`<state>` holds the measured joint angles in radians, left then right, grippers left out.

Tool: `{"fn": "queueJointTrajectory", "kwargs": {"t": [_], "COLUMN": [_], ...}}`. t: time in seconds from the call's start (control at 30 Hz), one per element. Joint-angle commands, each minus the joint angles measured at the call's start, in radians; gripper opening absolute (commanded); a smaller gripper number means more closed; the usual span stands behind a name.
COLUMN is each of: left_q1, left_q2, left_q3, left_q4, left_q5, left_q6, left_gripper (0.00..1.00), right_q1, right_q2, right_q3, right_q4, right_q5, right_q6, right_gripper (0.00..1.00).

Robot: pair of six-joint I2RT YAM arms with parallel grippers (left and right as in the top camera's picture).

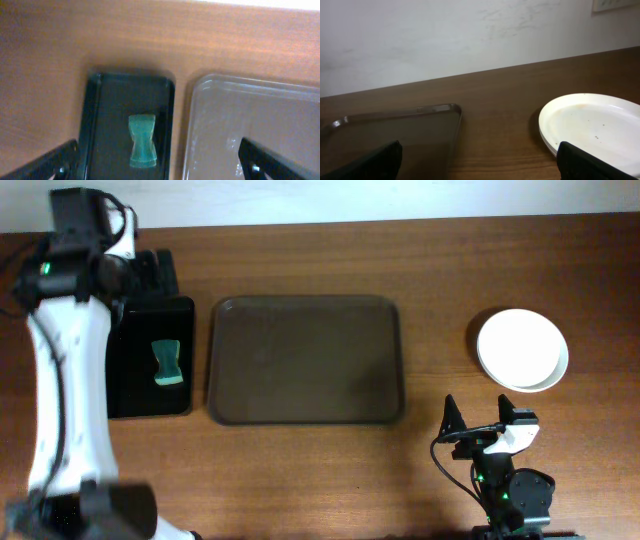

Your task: Clean dirty plates on tray and stack at the side

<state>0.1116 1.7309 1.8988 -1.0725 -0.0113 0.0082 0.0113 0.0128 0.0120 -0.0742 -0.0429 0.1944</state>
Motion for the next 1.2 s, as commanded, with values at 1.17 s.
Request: {"fn": "queueJointTrajectory", "kwargs": {"t": [1.17], "left_q1": [-0.074], "left_q2": [-1.726], "left_q3": [-1.89], "left_q4": [0.993], "left_q5": [0.068], "left_q6": [0.2], "left_gripper": [0.99], "right_q1": [0.009], "right_q2": [-0.008], "right_q3": [-0.006], "right_q4": [-0.001], "right_q5": [0.002], "right_q6": [-0.003], "right_gripper": [0.98]}}
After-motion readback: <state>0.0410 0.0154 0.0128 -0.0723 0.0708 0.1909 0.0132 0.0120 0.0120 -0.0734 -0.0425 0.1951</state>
